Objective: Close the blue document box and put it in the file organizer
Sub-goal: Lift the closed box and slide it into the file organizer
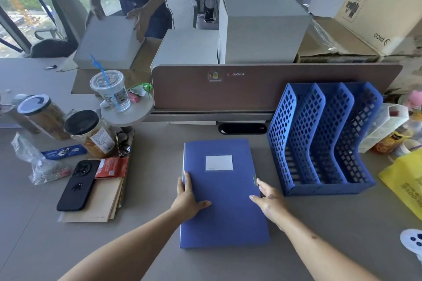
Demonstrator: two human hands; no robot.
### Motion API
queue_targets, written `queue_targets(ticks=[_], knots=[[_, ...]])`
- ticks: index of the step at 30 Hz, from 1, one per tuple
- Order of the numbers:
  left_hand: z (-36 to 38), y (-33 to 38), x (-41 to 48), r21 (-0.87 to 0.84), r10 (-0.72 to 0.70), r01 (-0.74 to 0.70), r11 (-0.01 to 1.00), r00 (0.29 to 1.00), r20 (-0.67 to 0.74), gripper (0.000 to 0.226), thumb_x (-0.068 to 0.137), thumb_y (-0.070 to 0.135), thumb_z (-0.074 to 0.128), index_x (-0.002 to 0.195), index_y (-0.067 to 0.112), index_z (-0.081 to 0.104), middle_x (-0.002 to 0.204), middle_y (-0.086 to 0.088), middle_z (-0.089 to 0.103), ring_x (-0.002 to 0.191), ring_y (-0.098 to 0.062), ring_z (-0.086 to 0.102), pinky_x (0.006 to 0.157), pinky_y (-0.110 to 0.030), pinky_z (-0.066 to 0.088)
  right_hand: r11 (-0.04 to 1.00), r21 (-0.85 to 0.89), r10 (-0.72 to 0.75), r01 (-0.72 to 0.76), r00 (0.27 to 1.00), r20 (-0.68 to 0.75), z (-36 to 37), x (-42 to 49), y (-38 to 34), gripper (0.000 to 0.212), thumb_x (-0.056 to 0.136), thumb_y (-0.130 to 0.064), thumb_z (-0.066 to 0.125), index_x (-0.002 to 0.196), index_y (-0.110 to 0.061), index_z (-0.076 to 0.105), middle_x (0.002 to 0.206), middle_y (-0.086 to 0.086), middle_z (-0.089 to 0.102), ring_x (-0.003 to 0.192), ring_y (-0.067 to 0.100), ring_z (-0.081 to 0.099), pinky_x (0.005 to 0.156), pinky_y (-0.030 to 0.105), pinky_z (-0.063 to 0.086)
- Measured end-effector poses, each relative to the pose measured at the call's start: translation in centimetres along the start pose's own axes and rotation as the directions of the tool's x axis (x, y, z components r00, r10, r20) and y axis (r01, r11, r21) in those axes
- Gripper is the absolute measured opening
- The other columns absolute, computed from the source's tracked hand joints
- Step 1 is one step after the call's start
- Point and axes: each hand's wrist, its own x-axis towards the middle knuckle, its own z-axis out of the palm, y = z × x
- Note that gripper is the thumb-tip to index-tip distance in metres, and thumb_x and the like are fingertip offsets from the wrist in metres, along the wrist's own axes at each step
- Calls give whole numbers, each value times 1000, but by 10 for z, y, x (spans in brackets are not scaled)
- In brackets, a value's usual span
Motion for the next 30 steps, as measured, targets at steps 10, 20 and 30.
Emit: queue_targets(ticks=[10, 20, 30], knots=[[4, -1, -3, 61, -16, 19, 998, 999, -47, 121, 79, 44, 75, 152, 28, -21, 164, -3, -17, 144, -31, 33, 104, -37, 40, 967, -224, -141, 118, 986, -91, 19, 10, 23, 58, 99, -18, 54, 153, -19, 33, 161, -7, 29, 148, 11, 32, 115, 16, 21], [-7, 4, -6, 228, -78, 99, 969, 992, -99, 133, 60, 66, 77, 151, 39, -15, 153, 5, 17, 127, -39, 40, 96, -51, 47, 840, -536, -197, 81, 967, -162, -5, 24, 15, 46, 93, -54, 50, 131, -30, 46, 118, 2, 72, 98, 29, 71, 77, 40, 57], [-10, -2, -9, 58, -107, 113, 992, 990, -92, 137, 55, 61, 83, 150, 42, -14, 142, -6, 37, 126, -41, 46, 99, -51, 47, 976, -189, 107, -110, 994, -28, 24, 13, 13, 75, 97, -47, 48, 157, -22, 11, 163, 3, 27, 143, 27, 38, 107, 35, 33]])
